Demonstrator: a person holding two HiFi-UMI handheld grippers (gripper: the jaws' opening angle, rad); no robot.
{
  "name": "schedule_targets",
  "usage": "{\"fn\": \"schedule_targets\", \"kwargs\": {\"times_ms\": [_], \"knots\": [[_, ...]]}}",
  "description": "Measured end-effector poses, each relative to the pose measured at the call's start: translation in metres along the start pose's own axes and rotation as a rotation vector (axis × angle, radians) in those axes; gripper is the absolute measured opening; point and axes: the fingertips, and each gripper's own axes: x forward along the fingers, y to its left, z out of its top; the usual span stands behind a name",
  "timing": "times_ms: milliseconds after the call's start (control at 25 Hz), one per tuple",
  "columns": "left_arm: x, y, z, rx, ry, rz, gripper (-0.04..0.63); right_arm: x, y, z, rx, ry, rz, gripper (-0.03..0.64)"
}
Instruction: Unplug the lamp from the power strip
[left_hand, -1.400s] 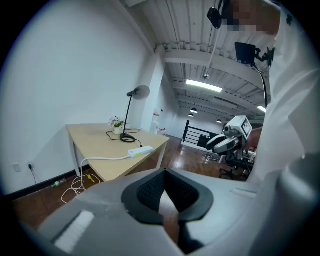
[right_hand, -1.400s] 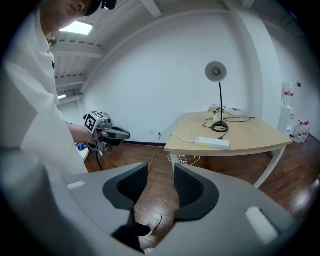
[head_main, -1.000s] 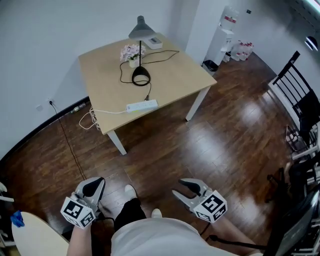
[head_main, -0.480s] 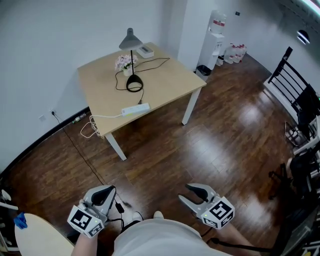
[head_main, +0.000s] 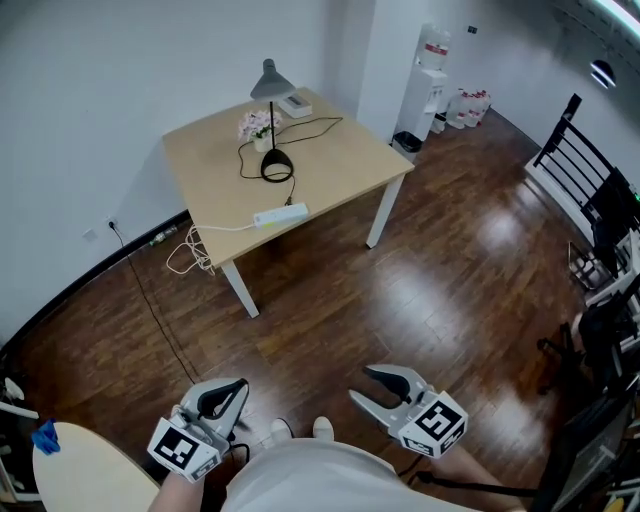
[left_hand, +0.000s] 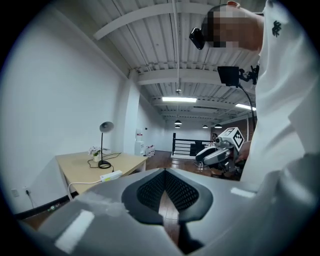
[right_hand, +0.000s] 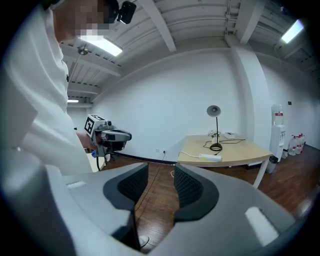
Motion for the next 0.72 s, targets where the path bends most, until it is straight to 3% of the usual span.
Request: {"fn": "schedule_targets", "kwargs": {"times_ms": [720], "knots": [[-0.023,-0.007,-0.018,-0.015,0.015,-0.007,0.005,0.028,0.031,0.022,-0.052,-0.011,0.049,0.164]]}}
